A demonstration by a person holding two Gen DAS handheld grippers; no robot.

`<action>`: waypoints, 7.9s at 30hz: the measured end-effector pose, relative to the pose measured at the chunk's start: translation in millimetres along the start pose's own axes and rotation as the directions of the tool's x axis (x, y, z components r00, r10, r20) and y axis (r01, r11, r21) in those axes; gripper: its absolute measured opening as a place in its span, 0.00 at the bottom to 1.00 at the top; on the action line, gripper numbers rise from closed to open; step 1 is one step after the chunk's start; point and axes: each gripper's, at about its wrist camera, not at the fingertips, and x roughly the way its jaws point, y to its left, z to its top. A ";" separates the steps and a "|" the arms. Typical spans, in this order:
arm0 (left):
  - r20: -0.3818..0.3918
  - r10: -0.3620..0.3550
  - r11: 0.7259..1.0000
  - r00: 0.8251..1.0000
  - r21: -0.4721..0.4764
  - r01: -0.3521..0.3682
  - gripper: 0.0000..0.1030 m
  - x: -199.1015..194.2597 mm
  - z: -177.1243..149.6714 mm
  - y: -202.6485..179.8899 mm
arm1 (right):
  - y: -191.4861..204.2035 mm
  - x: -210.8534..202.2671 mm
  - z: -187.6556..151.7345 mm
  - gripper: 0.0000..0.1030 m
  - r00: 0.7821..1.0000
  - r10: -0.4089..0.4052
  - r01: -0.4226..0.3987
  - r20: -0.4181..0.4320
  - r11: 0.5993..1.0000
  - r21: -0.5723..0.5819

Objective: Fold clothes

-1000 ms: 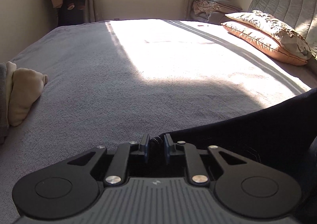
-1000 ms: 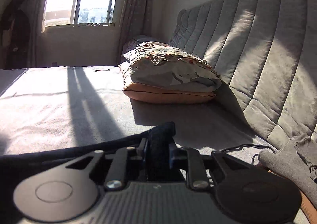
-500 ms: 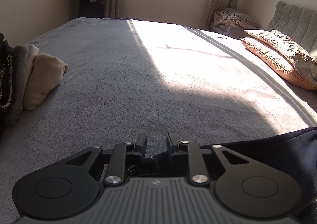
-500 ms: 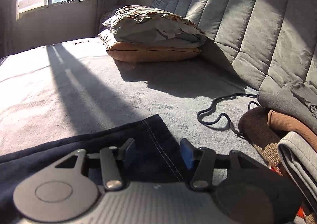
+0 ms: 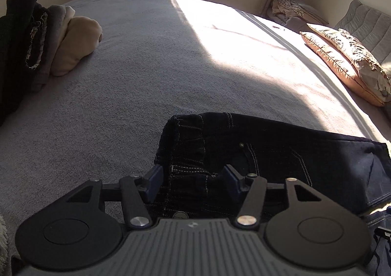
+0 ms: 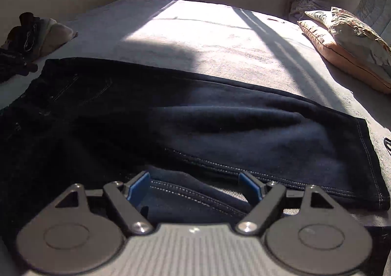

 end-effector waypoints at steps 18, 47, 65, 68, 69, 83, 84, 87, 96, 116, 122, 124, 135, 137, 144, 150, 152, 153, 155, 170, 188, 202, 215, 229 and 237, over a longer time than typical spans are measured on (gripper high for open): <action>-0.060 0.011 0.997 0.998 -0.077 -0.016 0.62 -15.9 -37.1 32.3 | 20.1 -17.9 -10.9 0.77 0.988 -0.139 0.132 0.069 0.987 0.091; 0.050 -0.036 0.968 0.998 0.248 0.023 0.48 12.0 -49.0 3.9 | 111.4 30.4 1.9 0.29 0.989 0.127 -0.126 0.074 0.992 -0.019; 0.037 -0.033 0.965 0.999 0.261 0.023 0.38 17.5 -46.5 5.0 | 128.9 37.6 9.6 0.31 0.992 0.037 -0.027 0.124 0.996 -0.079; 0.043 -0.021 0.966 0.999 0.258 0.010 0.38 16.2 -46.5 4.0 | 132.4 37.3 9.1 0.31 0.991 0.021 -0.009 0.131 0.996 -0.093; 0.049 -0.015 0.966 0.999 0.259 0.002 0.37 15.2 -46.5 3.0 | 133.3 37.2 8.9 0.31 0.991 0.016 -0.003 0.133 0.995 -0.098; 0.092 0.010 0.972 0.996 0.234 -0.031 0.22 9.8 -45.7 8.3 | 145.3 24.5 22.1 0.47 0.981 0.091 -0.077 0.170 0.994 -0.082; 0.079 0.013 0.972 0.997 0.234 -0.031 0.23 14.5 -47.9 8.9 | 148.9 34.0 18.3 0.47 0.987 0.086 -0.074 0.133 0.993 -0.091; 0.074 -0.003 0.978 0.997 0.209 -0.013 0.23 12.7 -46.4 13.9 | 150.9 41.0 13.4 0.49 0.985 0.080 -0.066 0.152 0.993 -0.094; 0.086 0.010 0.976 0.996 0.217 -0.028 0.27 12.0 -49.3 10.2 | 144.1 46.7 15.5 0.59 0.985 0.081 -0.067 0.153 0.993 -0.093; 0.150 -0.053 0.981 0.987 0.194 0.024 0.35 -3.4 -37.8 2.2 | 124.3 23.8 27.7 0.27 0.945 0.128 -0.148 0.301 0.988 0.044; 0.100 -0.016 0.987 0.995 0.158 0.000 0.35 16.3 -39.7 7.1 | 108.8 62.9 25.3 0.36 0.966 0.179 -0.207 0.188 0.967 0.145; 0.102 -0.005 0.988 0.995 0.155 -0.011 0.35 17.7 -40.1 6.8 | 110.5 60.2 30.3 0.36 0.969 0.174 -0.198 0.175 0.972 0.129; 0.059 0.005 0.999 0.998 0.047 -0.008 0.01 20.0 -27.7 34.2 | 114.5 71.1 36.6 0.40 0.975 0.144 -0.162 0.171 0.982 0.100; 0.066 -0.004 0.998 0.998 0.059 0.000 0.06 17.1 -25.4 33.4 | 121.4 65.8 38.5 0.50 0.982 0.112 -0.120 0.149 0.991 0.050; 0.055 -0.155 0.987 0.986 0.045 0.152 0.53 15.6 -0.2 22.1 | 126.4 48.4 42.0 0.59 0.988 0.122 -0.122 0.095 0.993 -0.013; 0.007 -0.047 0.983 0.999 0.181 0.044 0.59 52.1 9.1 -2.3 | 109.0 26.9 33.8 0.61 0.988 0.118 -0.118 0.096 0.993 -0.009; -0.002 -0.018 0.986 1.000 0.167 0.018 0.51 65.3 12.6 -4.2 | 104.2 22.8 28.7 0.61 0.989 0.120 -0.120 0.091 0.993 -0.013; 0.001 0.007 0.986 1.000 0.166 -0.007 0.46 70.3 15.0 -4.8 | 102.5 21.4 26.5 0.61 0.989 0.120 -0.119 0.088 0.993 -0.016; 0.014 0.027 0.987 1.000 0.157 -0.029 0.41 74.8 18.6 -5.2 | 99.1 18.6 22.1 0.59 0.989 0.120 -0.119 0.082 0.993 -0.023; 0.107 0.061 0.998 0.992 0.017 -0.063 0.16 69.5 33.8 2.1 | 64.2 6.3 25.1 0.29 0.984 0.068 -0.087 0.163 0.990 0.113; 0.102 -0.044 0.999 0.994 -0.019 0.046 0.45 8.2 -4.9 -3.7 | 83.9 24.8 22.2 0.44 0.989 0.104 -0.102 0.109 0.995 -0.024; -0.007 -0.033 0.967 0.999 0.252 0.034 0.52 37.3 -54.5 -59.0 | 63.5 26.0 3.5 0.42 0.984 0.173 -0.172 0.032 0.984 -0.034; 0.000 -0.029 0.969 1.000 0.246 0.028 0.52 29.5 -51.0 -49.0 | -103.1 -26.8 -80.8 0.68 0.969 -0.242 0.245 -0.050 0.965 0.089; 0.015 0.029 0.987 0.999 0.157 -0.031 0.55 2.7 -39.5 -35.8 | -186.9 -94.1 -144.7 0.73 0.932 -0.330 0.362 -0.148 0.842 0.400; -0.026 0.056 0.989 0.998 0.136 -0.052 0.58 12.4 -40.3 -28.0 | -173.3 -94.8 -146.2 0.40 0.944 -0.275 0.323 -0.184 0.886 0.333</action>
